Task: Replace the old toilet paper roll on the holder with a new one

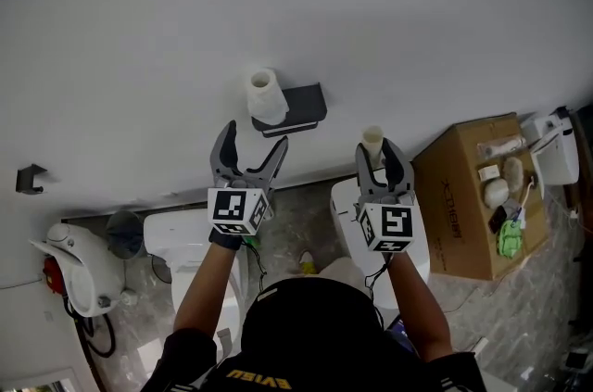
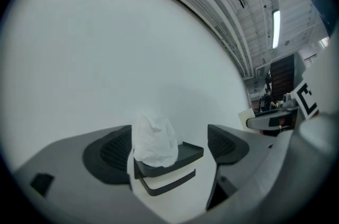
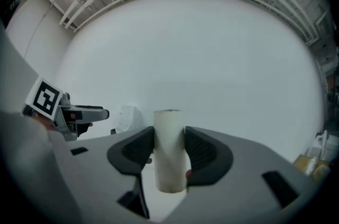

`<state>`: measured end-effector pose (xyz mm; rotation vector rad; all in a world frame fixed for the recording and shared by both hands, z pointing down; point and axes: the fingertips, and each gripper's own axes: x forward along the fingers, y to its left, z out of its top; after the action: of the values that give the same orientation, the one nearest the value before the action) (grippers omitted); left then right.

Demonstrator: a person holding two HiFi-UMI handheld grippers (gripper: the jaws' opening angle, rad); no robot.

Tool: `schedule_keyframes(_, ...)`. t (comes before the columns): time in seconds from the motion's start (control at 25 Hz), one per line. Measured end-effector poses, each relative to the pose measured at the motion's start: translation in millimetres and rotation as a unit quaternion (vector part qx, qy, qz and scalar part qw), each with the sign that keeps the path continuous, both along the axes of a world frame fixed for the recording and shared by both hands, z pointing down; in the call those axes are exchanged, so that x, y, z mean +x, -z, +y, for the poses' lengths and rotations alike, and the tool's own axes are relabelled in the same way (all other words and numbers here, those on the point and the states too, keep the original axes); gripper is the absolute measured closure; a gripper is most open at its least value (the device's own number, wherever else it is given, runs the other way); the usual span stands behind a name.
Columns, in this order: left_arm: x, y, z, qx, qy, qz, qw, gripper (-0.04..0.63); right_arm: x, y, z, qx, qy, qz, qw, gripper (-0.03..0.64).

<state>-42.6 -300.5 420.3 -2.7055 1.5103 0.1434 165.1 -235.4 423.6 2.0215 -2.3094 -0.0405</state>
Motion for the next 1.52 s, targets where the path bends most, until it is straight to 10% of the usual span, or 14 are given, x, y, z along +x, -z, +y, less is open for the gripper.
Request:
schedule_keyframes(1.2, 28, -10, -94, -0.028, -0.038, -0.041, 0.9980, 0.143, 3, 30, 41, 0.031, -0.005, 0.017, 0.999, 0.434)
schedule_keyframes(1.52, 18, -11, -100, -0.026, -0.010, -0.046, 0.9985, 0.313, -2, 33, 43, 0.037, 0.003, 0.012, 0.999, 0.434)
